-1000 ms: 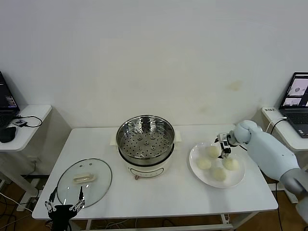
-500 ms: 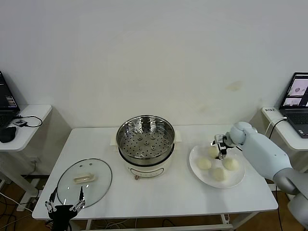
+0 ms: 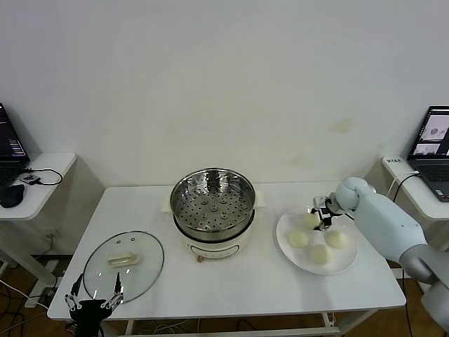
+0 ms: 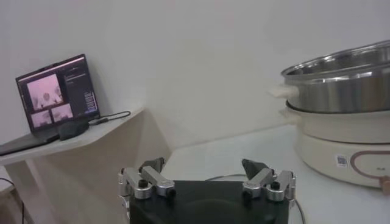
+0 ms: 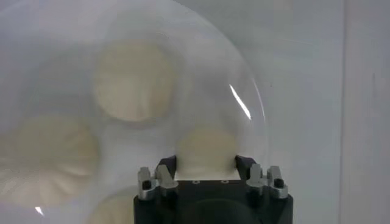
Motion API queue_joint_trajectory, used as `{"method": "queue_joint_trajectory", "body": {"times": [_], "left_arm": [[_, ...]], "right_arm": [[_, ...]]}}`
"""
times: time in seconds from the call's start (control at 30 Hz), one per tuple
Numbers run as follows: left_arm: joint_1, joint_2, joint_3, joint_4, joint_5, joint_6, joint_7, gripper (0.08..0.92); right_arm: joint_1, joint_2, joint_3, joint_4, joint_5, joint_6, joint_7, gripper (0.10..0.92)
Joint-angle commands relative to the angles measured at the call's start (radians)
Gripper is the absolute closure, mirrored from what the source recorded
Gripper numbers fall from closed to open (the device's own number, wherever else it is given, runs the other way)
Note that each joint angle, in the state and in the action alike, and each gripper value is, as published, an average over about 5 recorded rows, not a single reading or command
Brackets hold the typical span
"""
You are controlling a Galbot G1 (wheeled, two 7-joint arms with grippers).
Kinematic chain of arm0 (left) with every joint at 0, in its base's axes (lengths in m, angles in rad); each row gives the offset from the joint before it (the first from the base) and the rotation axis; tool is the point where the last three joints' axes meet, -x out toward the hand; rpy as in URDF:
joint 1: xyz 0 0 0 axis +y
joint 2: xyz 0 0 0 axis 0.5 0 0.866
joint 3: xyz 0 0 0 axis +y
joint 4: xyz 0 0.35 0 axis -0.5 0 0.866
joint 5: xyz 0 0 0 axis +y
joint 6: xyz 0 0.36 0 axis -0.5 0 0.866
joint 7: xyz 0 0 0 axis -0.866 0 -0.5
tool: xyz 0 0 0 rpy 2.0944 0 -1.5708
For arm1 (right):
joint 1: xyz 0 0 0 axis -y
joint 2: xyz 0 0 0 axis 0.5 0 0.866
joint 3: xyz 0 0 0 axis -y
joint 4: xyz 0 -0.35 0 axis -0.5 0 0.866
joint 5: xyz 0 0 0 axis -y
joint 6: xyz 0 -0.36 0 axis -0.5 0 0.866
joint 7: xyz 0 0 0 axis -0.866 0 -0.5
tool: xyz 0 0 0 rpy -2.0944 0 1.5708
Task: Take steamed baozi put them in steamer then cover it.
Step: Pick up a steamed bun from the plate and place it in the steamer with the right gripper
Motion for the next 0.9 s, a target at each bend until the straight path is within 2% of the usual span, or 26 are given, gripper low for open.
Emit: {"method": "queue_joint_trajectory", "body": {"times": [0.03,0.3,0.43,0.67,0.9], "left_arm": [[0.000,0.002,0.000,0.001,-0.001,0.001,0.000,0.177],[-0.002,0.017,0.001,-0.005,-0.036,0.001,0.008,0.177],[-0.005,0.026,0.006,-0.005,-0.066,0.000,0.012,0.177],[-0.024,0.041,0.004,0.001,-0.126,-0.013,0.017,0.177],[-0.042,0.042,0.004,0.011,-0.141,-0.022,0.017,0.177]], "right_arm": [[0.012,-0.037,-0.019,0.063,0.044,-0.002,-0.004,0.395],[0.196,-0.188,-0.206,0.330,0.271,-0.051,-0.006,0.389],[0.339,-0.211,-0.305,0.409,0.391,-0.069,0.003,0.388],[0.618,-0.113,-0.485,0.419,0.577,-0.062,0.019,0.381],[0.725,0.050,-0.584,0.385,0.663,-0.032,0.045,0.381]]}}
